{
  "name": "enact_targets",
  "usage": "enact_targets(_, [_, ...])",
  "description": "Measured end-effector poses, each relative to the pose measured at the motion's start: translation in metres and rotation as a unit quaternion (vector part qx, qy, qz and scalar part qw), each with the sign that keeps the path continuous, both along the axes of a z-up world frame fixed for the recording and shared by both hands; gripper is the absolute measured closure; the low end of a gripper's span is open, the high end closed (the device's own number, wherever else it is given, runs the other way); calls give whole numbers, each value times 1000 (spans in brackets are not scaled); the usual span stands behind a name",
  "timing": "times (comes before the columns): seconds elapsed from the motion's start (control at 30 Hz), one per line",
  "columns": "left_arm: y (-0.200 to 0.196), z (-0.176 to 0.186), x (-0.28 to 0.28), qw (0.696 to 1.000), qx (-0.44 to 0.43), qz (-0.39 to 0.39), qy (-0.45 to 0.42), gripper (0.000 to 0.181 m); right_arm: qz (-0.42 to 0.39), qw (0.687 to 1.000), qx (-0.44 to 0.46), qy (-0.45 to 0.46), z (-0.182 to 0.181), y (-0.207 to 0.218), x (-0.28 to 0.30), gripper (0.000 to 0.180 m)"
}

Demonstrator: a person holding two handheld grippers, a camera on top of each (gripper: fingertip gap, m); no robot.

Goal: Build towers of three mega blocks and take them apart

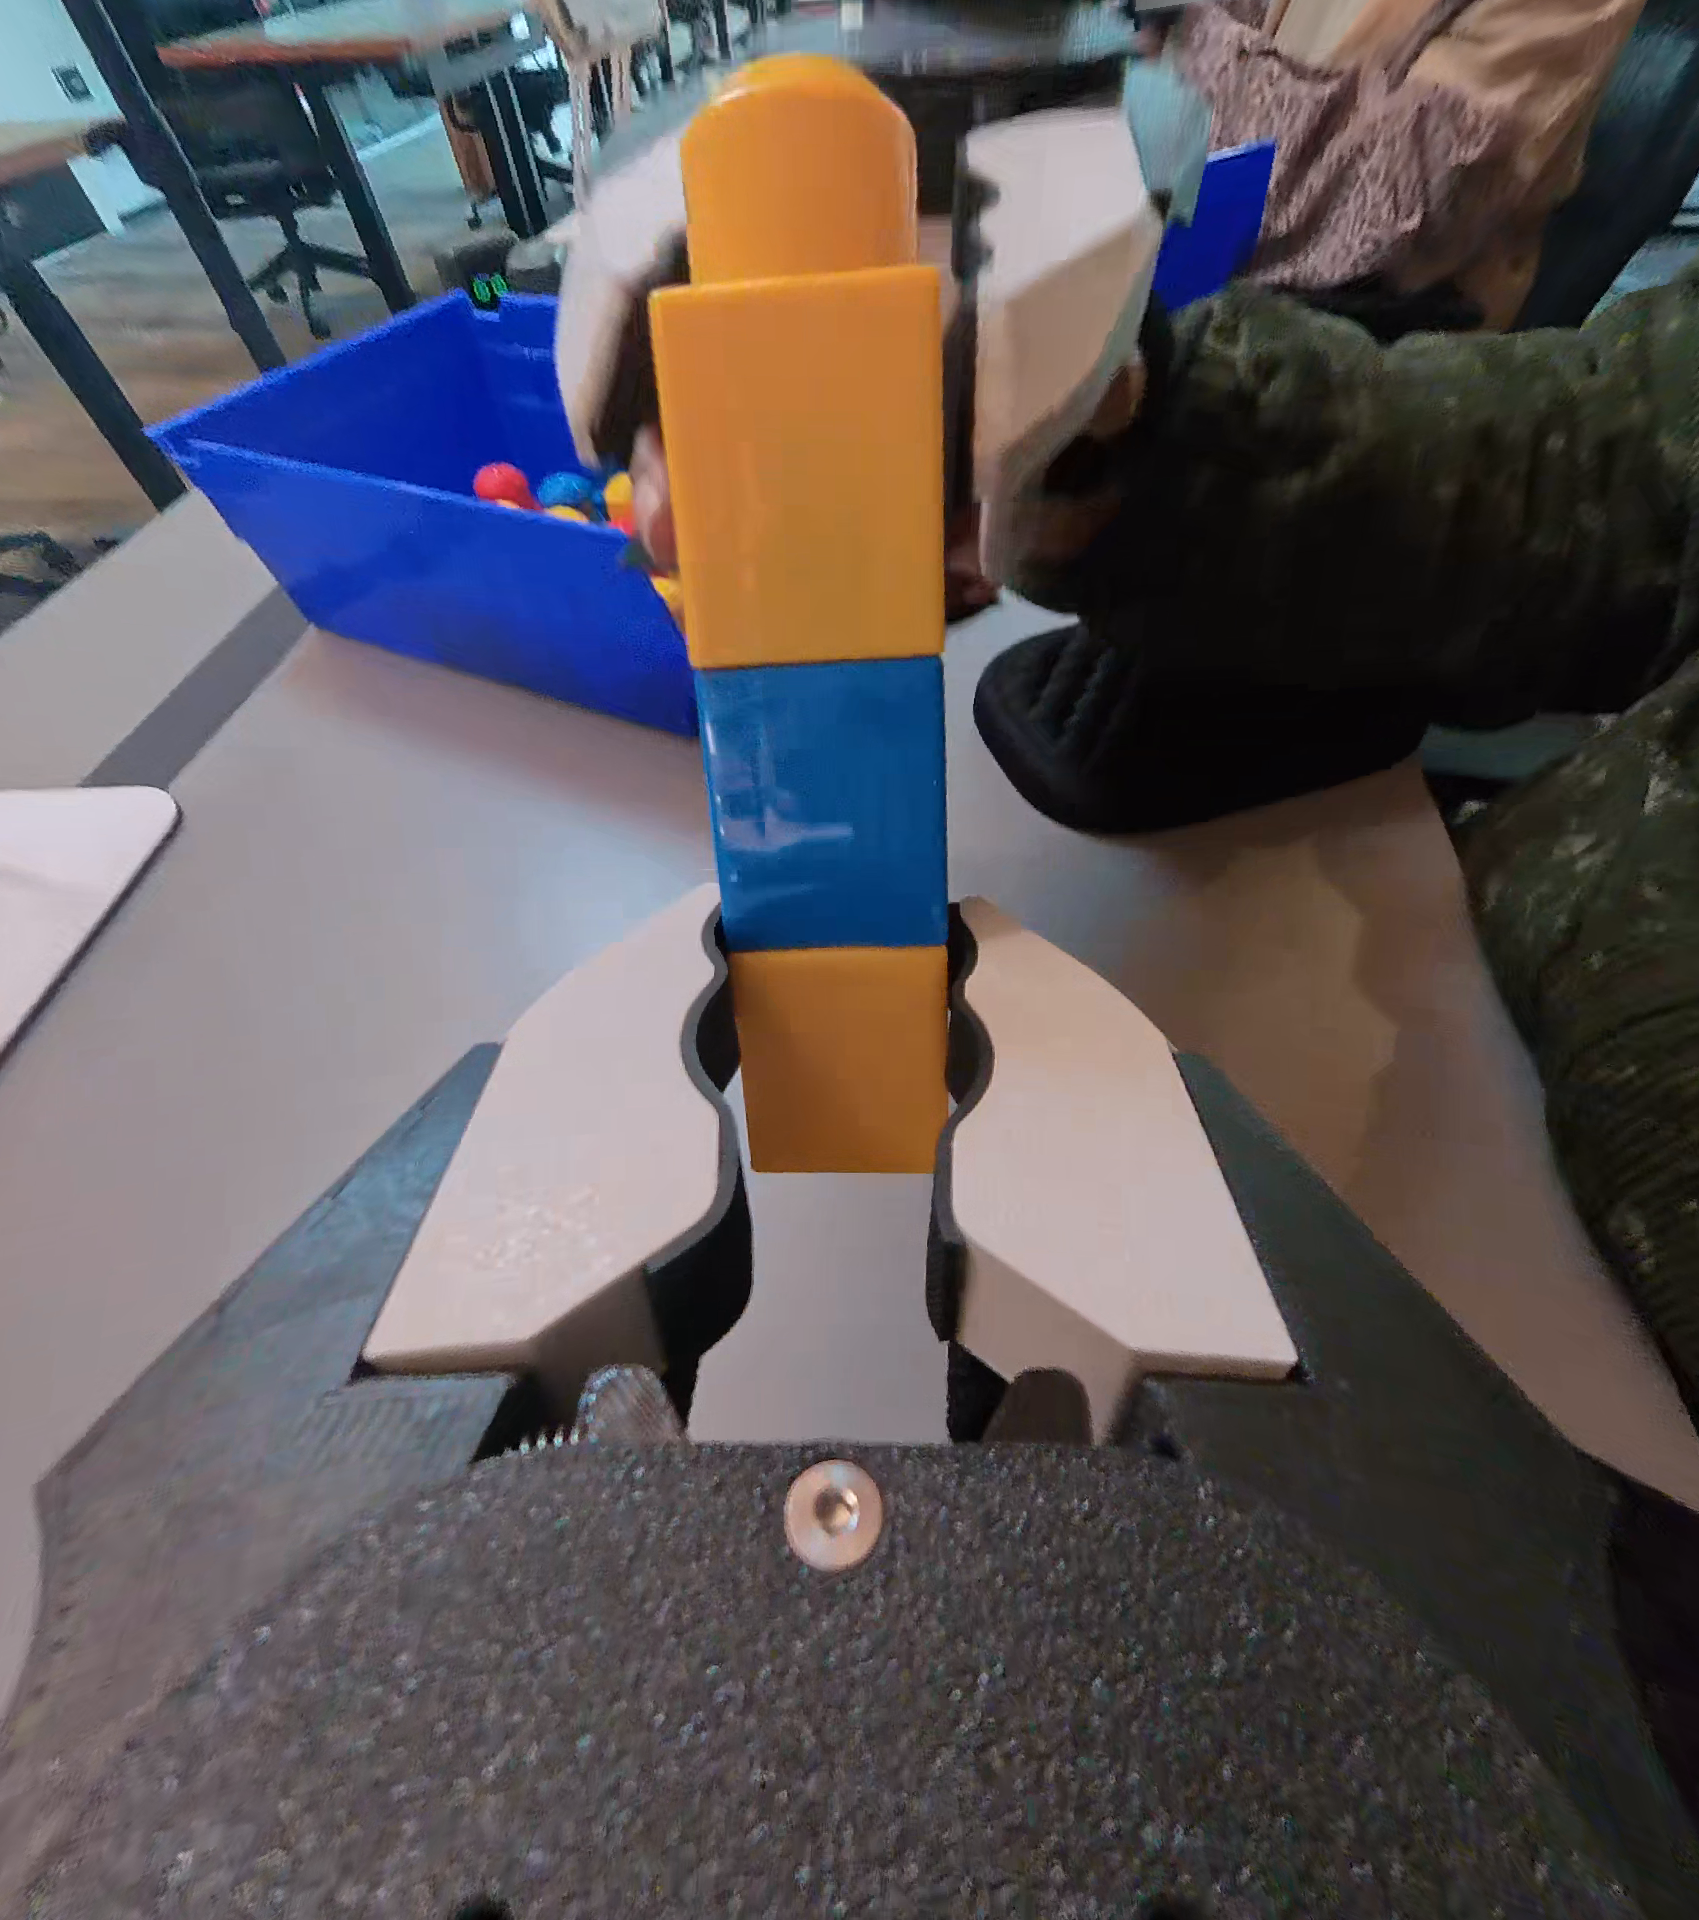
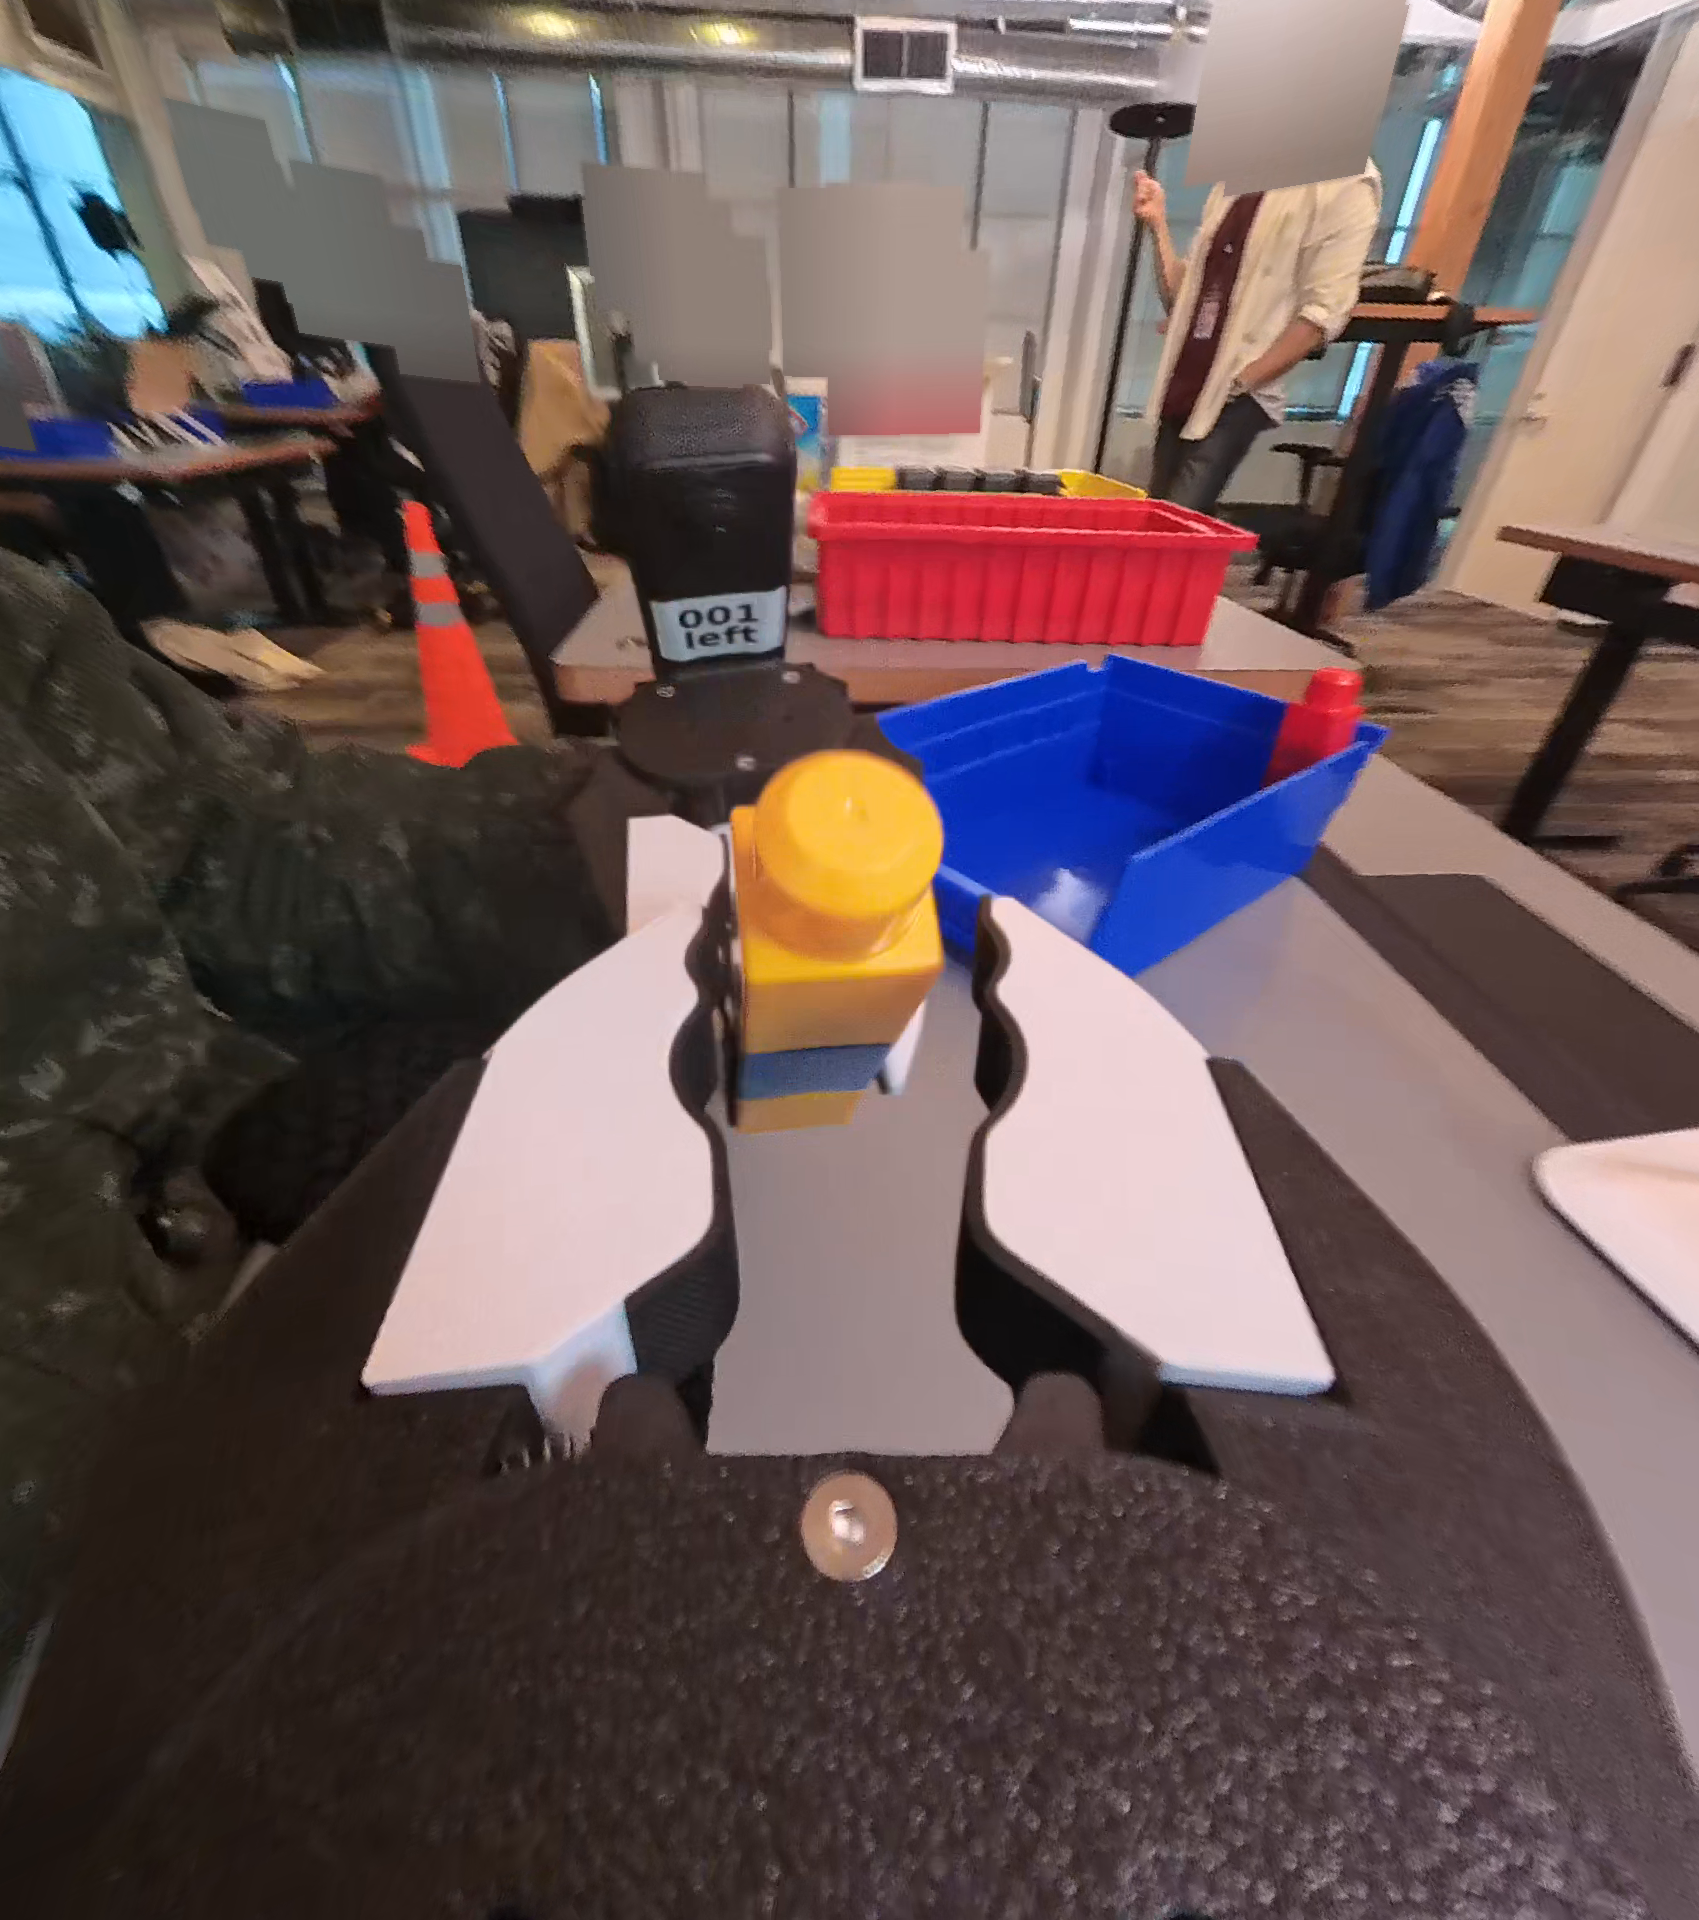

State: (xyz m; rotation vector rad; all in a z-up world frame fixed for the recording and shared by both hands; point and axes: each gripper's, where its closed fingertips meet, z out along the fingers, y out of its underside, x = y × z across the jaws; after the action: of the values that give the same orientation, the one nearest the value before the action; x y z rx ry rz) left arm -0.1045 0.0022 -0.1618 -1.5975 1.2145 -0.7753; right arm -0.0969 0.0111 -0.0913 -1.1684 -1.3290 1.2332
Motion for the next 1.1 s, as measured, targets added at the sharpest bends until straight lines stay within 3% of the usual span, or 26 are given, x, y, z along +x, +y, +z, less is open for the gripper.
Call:
enact_targets(0.27, [-4,-22,-1,999,-23,-16,35,144,9,999,16,-41,-11,-3,6,146])
enact_targets(0.43, [-5,-6,4,1000,-8,-19,-21,134,10,999,7,-42,-14,-4,3,146])
enact_targets(0.5, [-4,-7,7,1000,-4,-14,-17,143,19,999,4,-40,-16,-8,-1,147])
enact_targets(0.9, [-3,-15,-2,1000,0,-21,12,144,26,997,13,-71,-25,-11,-2,149])
enact_targets(1.0, [6,-33,-15,997,7,6,73,144,26,999,3,-20,-2,-8,8,148])
enact_targets(1.1, [15,-37,-26,998,-25,29,41,144,-43,998,36,4,23,14,37,148])
